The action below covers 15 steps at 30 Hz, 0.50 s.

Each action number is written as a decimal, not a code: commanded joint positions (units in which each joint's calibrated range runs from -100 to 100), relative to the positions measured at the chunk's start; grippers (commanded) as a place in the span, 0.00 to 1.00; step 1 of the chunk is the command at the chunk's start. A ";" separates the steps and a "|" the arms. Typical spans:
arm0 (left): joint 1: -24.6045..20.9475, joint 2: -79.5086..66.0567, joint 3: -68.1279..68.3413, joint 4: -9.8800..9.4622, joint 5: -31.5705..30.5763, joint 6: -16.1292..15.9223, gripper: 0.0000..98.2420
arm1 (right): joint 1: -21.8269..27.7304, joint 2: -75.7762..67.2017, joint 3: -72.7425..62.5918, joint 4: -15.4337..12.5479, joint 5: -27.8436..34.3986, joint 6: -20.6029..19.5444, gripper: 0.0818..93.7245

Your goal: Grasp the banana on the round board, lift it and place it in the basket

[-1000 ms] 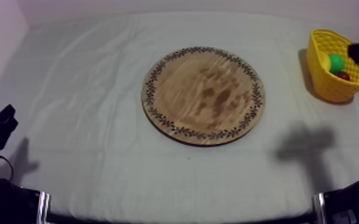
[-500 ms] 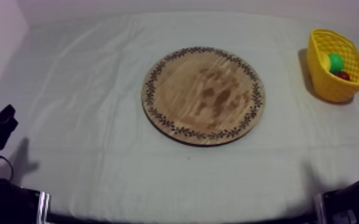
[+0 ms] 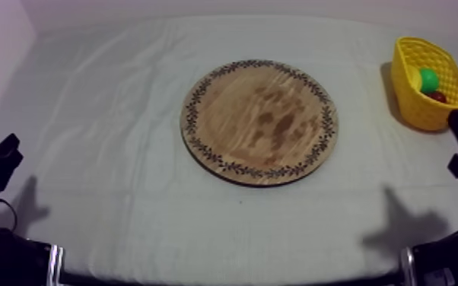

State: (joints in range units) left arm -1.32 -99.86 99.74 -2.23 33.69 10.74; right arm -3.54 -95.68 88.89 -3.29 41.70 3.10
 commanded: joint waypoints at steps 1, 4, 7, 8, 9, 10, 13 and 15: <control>-0.02 0.03 0.04 0.01 0.02 -0.01 0.00 | 0.13 -0.08 6.96 0.54 -5.56 -1.31 0.01; -0.02 0.03 0.04 0.01 0.02 -0.01 0.00 | 1.32 -0.08 9.69 -0.25 -8.88 -1.72 0.01; -0.02 0.03 0.04 0.01 0.02 -0.01 0.00 | 2.47 -0.08 10.62 -1.16 -10.93 -1.89 0.01; -0.02 0.03 0.04 0.01 0.02 -0.01 0.00 | 2.65 -0.08 10.77 -1.14 -11.28 -2.08 0.01; -0.02 0.03 0.04 0.01 0.02 -0.01 0.00 | 2.78 -0.08 10.87 -0.94 -11.31 -2.50 0.01; -0.02 0.03 0.04 0.01 0.02 -0.01 0.00 | 2.87 -0.08 10.94 -0.56 -11.04 -3.17 0.01; -0.02 0.03 0.04 0.01 0.02 0.01 0.00 | 3.01 -0.08 11.02 0.86 -9.19 -5.17 0.01; -0.02 0.03 0.04 0.01 0.02 0.00 0.00 | 3.05 -0.08 11.01 1.36 -7.90 -5.87 0.00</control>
State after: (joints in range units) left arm -1.32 -99.86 99.74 -2.23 33.69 10.74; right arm -0.53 -95.73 99.92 -2.14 32.97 -2.15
